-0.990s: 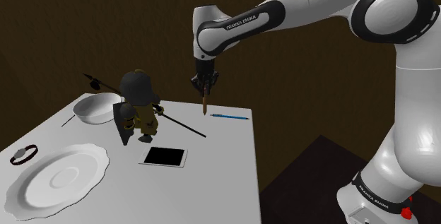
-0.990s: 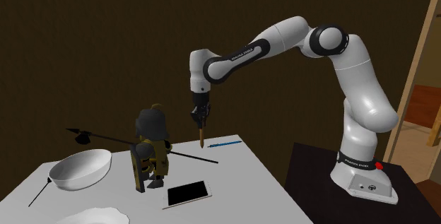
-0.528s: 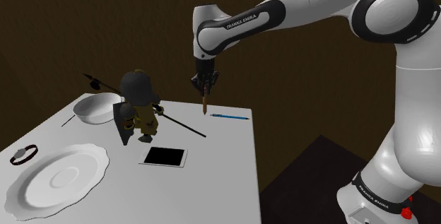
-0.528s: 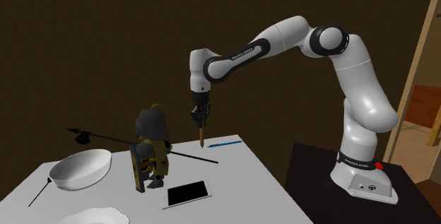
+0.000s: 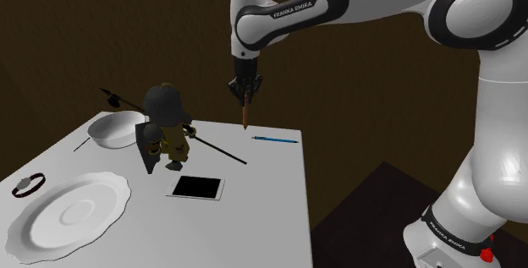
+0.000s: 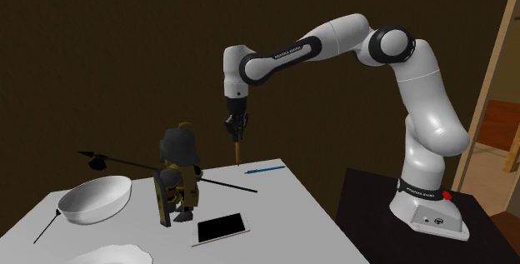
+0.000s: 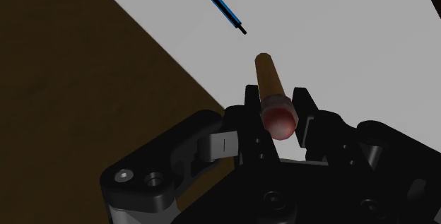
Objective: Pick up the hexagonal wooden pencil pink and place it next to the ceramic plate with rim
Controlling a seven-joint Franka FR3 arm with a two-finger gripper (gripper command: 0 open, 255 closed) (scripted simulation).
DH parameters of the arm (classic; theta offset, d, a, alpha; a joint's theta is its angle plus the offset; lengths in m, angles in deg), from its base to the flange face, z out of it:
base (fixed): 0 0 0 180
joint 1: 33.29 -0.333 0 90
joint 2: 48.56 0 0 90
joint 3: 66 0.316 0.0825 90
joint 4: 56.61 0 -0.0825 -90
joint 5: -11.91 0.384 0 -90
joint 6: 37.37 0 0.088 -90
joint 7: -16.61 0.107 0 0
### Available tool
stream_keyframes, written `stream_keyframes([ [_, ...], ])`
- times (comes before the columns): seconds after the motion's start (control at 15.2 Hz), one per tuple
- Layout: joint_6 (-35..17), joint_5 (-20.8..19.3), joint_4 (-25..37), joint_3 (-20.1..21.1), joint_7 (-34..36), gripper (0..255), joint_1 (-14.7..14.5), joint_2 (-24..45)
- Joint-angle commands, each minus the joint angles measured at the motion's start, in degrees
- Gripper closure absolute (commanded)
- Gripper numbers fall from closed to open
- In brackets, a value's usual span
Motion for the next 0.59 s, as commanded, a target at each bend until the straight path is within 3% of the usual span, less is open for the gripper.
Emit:
stream_keyframes([
  [0.0, 1.54, 0.06, 1.38, 0.02, -0.08, 255, -0.01, -0.14],
  [0.53, 7.33, 0.28, 6.4, 0.15, -0.24, 255, -0.12, -0.93],
])
